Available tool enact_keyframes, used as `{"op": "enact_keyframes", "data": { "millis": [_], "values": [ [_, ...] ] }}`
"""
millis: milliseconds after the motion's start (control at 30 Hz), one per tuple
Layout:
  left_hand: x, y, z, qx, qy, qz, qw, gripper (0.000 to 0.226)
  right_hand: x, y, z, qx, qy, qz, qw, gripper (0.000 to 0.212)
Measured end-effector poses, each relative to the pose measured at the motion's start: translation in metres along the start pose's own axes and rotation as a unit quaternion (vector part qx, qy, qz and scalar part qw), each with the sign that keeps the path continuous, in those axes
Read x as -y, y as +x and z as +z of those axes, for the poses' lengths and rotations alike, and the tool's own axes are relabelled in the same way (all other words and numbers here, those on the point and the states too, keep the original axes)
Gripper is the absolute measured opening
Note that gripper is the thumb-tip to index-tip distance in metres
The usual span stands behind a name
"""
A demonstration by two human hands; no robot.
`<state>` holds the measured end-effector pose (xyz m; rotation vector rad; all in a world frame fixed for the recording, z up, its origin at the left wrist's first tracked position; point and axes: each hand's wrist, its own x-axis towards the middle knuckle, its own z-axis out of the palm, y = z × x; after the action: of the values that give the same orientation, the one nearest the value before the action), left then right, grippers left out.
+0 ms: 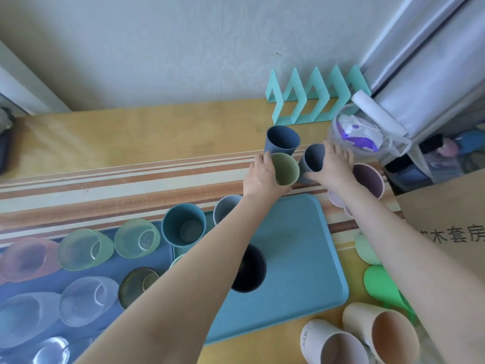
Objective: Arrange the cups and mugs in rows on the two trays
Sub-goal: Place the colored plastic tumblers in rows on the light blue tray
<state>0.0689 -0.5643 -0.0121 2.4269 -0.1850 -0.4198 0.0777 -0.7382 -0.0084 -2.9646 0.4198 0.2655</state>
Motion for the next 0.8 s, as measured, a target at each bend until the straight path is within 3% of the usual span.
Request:
{"op": "enact_keyframes", "data": {
  "millis": [167,367,633,800],
  "values": [
    [-0.005,-0.006,0.000,-0.009,-0.021,0.026,0.999,0.082,-0.003,-0.012,-0.005,-0.038,0.066,-0.030,0.997,0.087],
    [0.000,-0.051,-0.024,-0.076,-0.055,0.085,0.992,0.082,-0.006,-0.069,-0.035,-0.094,0.187,-0.052,0.976,0.088],
    [0.022,-0.084,-0.011,-0.083,0.034,0.113,0.990,0.080,-0.022,-0.116,-0.003,-0.023,0.199,-0.046,0.979,0.090],
    [0.030,-0.081,0.001,-0.077,0.098,0.106,0.986,0.082,-0.022,-0.113,0.010,-0.029,0.181,-0.060,0.981,0.090]
  ]
}}
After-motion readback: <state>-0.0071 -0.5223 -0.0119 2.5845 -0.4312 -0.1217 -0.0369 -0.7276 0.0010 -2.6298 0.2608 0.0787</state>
